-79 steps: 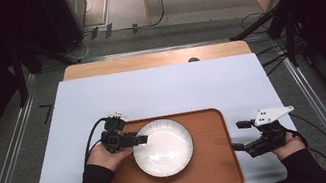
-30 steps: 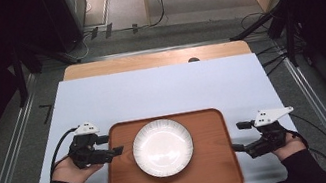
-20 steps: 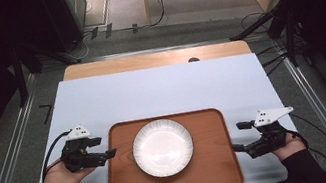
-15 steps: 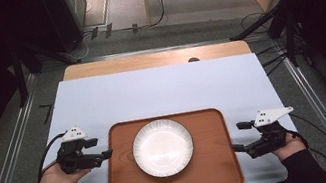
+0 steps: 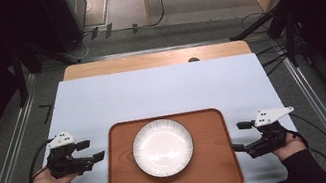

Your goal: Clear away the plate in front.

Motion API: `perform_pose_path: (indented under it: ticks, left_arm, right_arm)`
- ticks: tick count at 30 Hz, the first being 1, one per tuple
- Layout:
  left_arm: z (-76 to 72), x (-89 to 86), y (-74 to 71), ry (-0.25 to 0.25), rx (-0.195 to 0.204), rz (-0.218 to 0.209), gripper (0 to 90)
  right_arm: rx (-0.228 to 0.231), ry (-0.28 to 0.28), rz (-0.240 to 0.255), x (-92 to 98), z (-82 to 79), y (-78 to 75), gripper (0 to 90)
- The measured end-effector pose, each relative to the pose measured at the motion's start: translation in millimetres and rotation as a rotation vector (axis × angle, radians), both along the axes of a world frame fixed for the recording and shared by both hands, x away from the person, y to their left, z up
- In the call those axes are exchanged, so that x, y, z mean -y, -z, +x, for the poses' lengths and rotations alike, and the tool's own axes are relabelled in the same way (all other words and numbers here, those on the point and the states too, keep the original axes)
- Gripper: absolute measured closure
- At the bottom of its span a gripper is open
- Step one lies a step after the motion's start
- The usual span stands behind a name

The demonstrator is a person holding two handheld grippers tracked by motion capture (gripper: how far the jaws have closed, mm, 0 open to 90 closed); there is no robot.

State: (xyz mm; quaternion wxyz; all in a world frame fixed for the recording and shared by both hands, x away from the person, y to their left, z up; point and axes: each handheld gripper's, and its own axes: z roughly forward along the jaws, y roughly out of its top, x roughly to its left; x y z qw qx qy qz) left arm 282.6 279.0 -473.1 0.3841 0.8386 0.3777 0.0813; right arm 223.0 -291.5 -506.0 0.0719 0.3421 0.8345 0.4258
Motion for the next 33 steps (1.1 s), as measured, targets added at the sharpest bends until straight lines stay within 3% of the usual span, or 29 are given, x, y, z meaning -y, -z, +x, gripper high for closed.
perform_pose_path:
  ticks: [2,5,12,14,22,33]
  left_arm:
    - [-0.8,-5.4,0.7,-0.018,0.010,0.005,25.5]
    - [-2.1,-10.7,1.0,0.007,0.017,-0.021,20.6]
    - [-3.0,-20.2,0.6,-0.017,0.053,-0.030,21.4]
    - [-3.0,-25.4,2.6,0.017,0.069,-0.050,21.6]
    - [-1.2,-30.9,5.6,-0.030,0.070,-0.048,22.9]
    - [-0.3,-31.1,6.0,-0.036,0.072,-0.050,22.9]
  right_arm:
    - [0.001,0.001,0.000,-0.1,-0.1,0.0,18.5]
    - [0.000,-0.001,0.000,0.0,-0.1,-0.1,18.5]
    - [0.001,0.000,0.001,-0.1,-0.2,-0.2,18.5]
    - [0.001,-0.001,0.001,0.0,-0.2,-0.2,18.5]
    - [0.002,-0.002,0.001,-0.3,0.1,-0.1,18.5]
    - [0.002,-0.003,0.001,-0.3,0.1,0.0,18.5]
